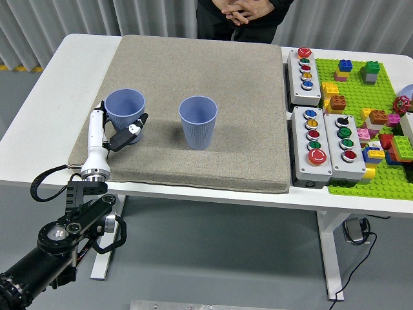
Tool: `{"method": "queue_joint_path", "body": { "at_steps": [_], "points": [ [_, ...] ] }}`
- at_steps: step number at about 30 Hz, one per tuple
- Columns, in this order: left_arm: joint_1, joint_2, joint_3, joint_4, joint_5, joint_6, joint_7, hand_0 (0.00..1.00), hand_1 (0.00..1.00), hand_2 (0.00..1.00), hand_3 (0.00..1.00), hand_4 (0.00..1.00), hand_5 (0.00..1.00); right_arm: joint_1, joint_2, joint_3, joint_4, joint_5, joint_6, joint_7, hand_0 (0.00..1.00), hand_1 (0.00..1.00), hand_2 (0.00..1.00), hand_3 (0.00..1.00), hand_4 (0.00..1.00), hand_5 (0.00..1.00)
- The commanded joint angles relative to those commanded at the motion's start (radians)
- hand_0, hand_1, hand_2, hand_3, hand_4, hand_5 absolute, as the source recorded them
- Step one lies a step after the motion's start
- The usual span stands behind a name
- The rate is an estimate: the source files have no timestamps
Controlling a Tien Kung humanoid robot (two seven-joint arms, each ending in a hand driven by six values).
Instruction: Pick cup pour cup place
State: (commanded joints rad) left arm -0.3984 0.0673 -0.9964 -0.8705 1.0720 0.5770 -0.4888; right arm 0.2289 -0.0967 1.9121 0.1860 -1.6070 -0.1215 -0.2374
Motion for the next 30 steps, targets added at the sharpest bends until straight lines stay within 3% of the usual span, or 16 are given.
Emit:
{"method": "queue_joint_path", "body": {
  "at_steps": [2, 3, 20, 21, 30],
  "points": [
    [0.001, 0.000, -0.004, -0.001, 0.005, -0.014, 0.001, 0.663, 0.673, 0.733, 0.756, 0.842, 0.238, -0.001, 0.000, 0.001, 0.000, -0.001, 0.000, 0.000, 0.697, 0.633, 0.595, 0.593, 0.002, 0.246],
    [0.002, 0.000, -0.005, -0.001, 0.005, -0.018, 0.001, 0.695, 0.718, 0.769, 0.782, 0.896, 0.295, -0.001, 0.000, 0.001, 0.000, -0.001, 0.000, 0.000, 0.697, 0.633, 0.595, 0.593, 0.002, 0.247],
    [0.008, 0.001, -0.018, -0.013, 0.024, -0.036, 0.013, 0.708, 0.728, 0.795, 0.805, 0.884, 0.283, -0.001, 0.000, 0.002, 0.001, -0.004, 0.001, -0.002, 0.697, 0.634, 0.595, 0.594, 0.002, 0.250],
    [0.010, 0.001, -0.021, -0.015, 0.028, -0.039, 0.017, 0.728, 0.751, 0.853, 0.858, 0.906, 0.315, -0.002, 0.000, 0.002, 0.001, -0.004, 0.002, -0.002, 0.697, 0.633, 0.595, 0.593, 0.002, 0.251],
    [0.019, 0.001, -0.025, -0.017, 0.033, -0.050, 0.027, 0.744, 0.762, 0.888, 0.879, 0.910, 0.319, -0.007, 0.001, 0.003, 0.002, -0.011, 0.003, -0.005, 0.697, 0.633, 0.595, 0.593, 0.002, 0.252]
  ]
}}
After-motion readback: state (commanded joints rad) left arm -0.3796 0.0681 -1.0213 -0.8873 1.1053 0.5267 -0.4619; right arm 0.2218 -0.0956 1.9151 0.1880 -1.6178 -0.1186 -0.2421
